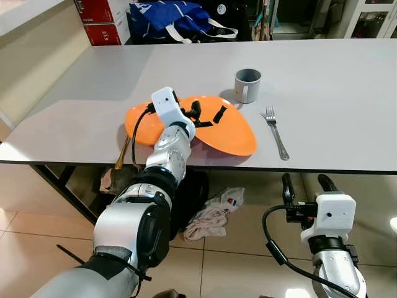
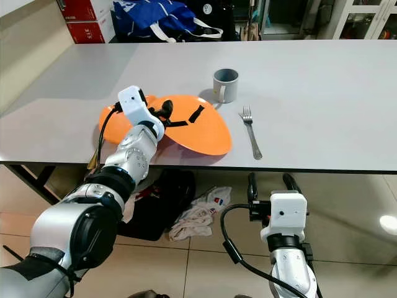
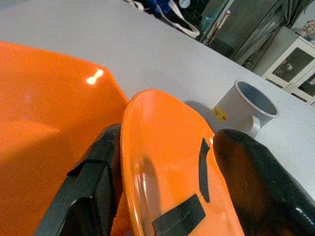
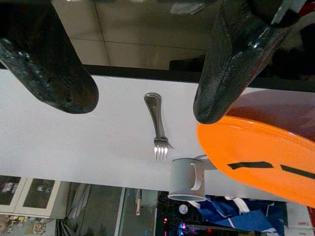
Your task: Setting the table
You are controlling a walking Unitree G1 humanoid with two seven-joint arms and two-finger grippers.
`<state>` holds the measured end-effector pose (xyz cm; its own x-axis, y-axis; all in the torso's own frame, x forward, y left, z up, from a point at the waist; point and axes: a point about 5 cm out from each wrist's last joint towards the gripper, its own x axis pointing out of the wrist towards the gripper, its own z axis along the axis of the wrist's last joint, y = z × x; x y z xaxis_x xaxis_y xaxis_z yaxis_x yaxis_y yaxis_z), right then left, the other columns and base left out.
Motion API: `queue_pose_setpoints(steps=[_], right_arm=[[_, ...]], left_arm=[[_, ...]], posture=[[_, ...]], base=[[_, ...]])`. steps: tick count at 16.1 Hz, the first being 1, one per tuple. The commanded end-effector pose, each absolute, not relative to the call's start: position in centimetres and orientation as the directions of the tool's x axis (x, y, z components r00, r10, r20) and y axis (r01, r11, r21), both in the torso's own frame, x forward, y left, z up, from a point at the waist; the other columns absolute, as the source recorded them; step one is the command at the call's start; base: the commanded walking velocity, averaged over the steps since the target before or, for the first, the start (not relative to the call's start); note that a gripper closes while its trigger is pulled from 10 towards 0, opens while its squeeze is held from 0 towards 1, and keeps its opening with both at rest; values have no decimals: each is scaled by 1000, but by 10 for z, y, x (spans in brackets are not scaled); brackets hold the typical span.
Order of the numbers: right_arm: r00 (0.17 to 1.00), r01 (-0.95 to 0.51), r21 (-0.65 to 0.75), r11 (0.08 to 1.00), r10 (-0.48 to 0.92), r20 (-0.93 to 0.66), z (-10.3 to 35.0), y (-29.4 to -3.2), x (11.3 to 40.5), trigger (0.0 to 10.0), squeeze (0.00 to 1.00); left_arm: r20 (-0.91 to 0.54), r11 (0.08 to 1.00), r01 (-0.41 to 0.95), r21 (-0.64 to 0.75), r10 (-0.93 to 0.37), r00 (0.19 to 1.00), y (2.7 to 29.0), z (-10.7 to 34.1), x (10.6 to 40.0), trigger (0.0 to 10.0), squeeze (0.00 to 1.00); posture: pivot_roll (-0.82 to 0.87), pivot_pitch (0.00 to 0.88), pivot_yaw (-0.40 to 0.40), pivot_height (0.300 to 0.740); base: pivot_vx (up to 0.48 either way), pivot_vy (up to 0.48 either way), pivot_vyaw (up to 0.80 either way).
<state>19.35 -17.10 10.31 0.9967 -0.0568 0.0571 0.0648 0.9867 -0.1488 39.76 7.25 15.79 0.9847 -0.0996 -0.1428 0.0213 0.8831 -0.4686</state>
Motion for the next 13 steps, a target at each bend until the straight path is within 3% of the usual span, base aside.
queue_pose_setpoints(steps=[1, 2, 8, 13], right_arm=[[997, 58, -147, 987, -50, 57, 105, -168, 192, 10000, 0], [997, 58, -147, 987, -50, 56, 105, -167, 192, 10000, 0], [998, 52, -145, 988, -45, 51, 104, -166, 193, 10000, 0], [998, 46, -141, 989, -40, 47, 102, -163, 194, 10000, 0]], left_arm=[[-98, 898, 35, -439, -87, 991, 73, 173, 402, 10000, 992], [-93, 906, 40, -422, -87, 992, 72, 174, 402, 10000, 0], [-50, 969, 81, -232, -95, 994, 67, 181, 403, 10000, 0], [-116, 984, 91, -155, -109, 987, 65, 172, 401, 10000, 0]], posture=[[-126, 0, 112, 740], [-127, 0, 113, 740], [-119, 0, 113, 740], [-114, 0, 119, 740]], base=[[0, 0, 0], [0, 0, 0], [0, 0, 0], [0, 0, 0]])
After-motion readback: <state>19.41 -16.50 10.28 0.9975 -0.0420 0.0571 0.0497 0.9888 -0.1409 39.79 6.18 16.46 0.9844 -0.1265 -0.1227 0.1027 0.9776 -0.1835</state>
